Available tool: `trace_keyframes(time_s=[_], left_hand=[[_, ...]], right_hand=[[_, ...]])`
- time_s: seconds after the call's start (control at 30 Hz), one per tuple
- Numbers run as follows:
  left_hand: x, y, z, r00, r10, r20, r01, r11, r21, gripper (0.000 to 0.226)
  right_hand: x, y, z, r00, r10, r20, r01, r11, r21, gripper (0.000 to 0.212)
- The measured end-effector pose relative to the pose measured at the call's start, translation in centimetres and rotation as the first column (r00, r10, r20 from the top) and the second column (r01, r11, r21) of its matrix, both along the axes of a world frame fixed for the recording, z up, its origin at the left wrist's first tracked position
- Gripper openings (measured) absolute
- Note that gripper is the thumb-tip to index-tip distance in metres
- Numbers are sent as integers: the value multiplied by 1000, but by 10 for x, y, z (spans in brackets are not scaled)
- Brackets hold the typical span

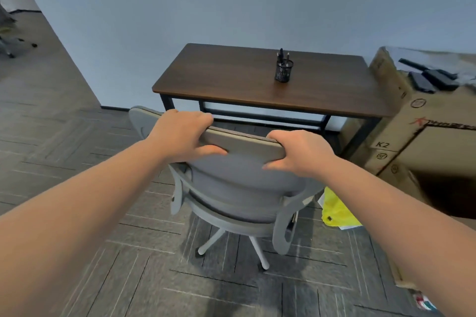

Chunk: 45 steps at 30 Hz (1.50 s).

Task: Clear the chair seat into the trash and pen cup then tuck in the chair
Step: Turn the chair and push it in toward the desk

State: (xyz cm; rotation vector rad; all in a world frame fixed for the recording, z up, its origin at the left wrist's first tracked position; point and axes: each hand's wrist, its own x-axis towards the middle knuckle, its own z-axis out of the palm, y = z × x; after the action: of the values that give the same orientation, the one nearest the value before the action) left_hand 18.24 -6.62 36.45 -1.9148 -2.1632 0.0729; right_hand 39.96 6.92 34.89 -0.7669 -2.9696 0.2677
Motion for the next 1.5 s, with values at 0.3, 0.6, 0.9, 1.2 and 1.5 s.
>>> trace_keyframes(time_s=[0.3,0.6,0.9,1.2,1.5], left_hand=[[-18,46,1,973,-173,152,176,984,-6,45],[-47,83,-18,975,-36,218,16,996,90,52],[-24,142,-24,978,-35,205,6,990,142,55],[-15,165,-22,971,-34,238,2,991,135,50],[-10,162,-21,967,-23,255,-10,992,128,50]], right_hand=[[16,49,5,995,-90,53,92,995,-28,45],[34,103,15,981,-174,90,180,981,-66,34],[51,164,8,934,-351,68,349,936,44,44],[57,194,6,924,-378,56,374,925,66,51],[59,193,3,930,-367,25,364,928,78,51]])
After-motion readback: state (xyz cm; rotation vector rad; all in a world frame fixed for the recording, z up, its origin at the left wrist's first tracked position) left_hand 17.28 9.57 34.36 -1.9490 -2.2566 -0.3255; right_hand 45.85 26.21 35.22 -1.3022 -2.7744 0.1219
